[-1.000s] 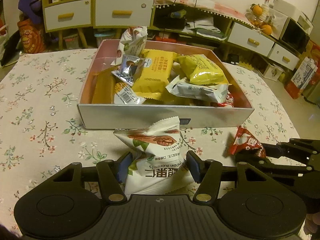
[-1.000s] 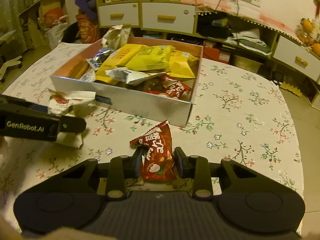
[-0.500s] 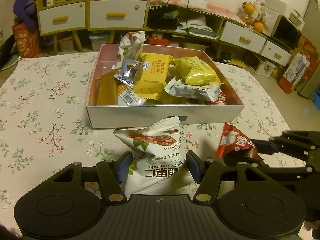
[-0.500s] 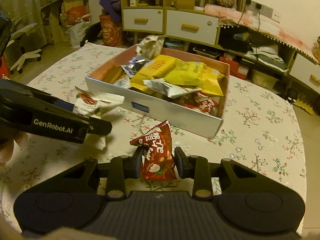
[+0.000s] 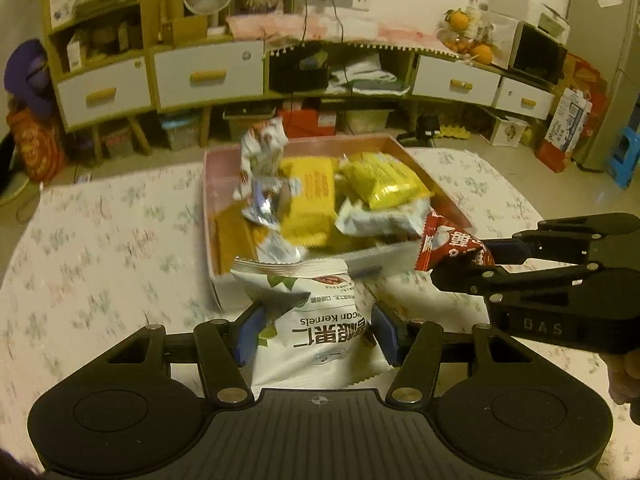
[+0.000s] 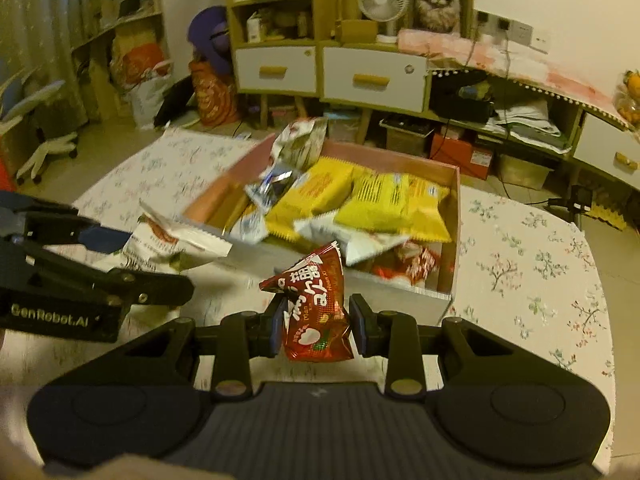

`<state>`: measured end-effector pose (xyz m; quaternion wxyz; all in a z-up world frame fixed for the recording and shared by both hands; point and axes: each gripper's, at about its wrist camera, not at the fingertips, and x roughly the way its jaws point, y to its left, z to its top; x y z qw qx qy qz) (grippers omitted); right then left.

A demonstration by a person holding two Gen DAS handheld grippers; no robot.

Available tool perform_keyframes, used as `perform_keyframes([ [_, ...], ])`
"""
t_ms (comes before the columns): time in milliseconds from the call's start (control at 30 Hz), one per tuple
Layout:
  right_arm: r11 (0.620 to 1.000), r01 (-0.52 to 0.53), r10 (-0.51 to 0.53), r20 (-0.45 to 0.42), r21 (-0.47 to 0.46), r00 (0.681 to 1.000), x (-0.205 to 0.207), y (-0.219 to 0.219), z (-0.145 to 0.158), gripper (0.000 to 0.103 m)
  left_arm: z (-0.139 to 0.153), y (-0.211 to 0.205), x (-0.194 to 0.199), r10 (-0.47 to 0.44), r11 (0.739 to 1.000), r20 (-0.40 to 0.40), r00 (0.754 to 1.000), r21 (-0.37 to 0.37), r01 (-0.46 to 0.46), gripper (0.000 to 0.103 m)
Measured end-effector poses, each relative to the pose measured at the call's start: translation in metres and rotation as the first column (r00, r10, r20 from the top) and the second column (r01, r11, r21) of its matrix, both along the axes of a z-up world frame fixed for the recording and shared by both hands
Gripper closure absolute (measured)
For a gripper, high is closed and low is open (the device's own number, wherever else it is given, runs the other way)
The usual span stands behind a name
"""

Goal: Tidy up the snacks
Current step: 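Carry the white nut pack and red candy pack over the box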

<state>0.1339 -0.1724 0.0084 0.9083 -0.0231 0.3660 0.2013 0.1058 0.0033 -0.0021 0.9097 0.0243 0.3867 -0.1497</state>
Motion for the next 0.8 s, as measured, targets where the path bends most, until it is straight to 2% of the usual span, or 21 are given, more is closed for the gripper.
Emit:
perform_keyframes([
  [233, 1.000, 0.009, -0.009, 0.016, 0.018, 1.000, 0.027, 0.017, -0.001, 0.072, 0.008, 0.008, 0.037, 0.014, 0.999, 0.045, 0.999, -0.032, -0.012, 0.047],
  [467, 1.000, 0.004, -0.004, 0.019, 0.010, 1.000, 0.042, 0.024, -0.004, 0.072, 0.003, 0.011, 0.075, 0.058, 0.997, 0.039, 0.998, -0.061, -0.055, 0.047],
  [700, 1.000, 0.000, 0.000, 0.020, -0.002, 1.000, 0.050, 0.029, -0.007, 0.070, -0.006, 0.015, 0.092, 0.078, 0.995, 0.033, 0.996, -0.068, -0.076, 0.047],
  [800, 1.000, 0.002, -0.002, 0.015, 0.000, 1.000, 0.052, 0.031, -0.008, 0.066, -0.010, 0.017, 0.097, 0.081, 0.994, 0.026, 0.996, -0.080, -0.079, 0.047],
])
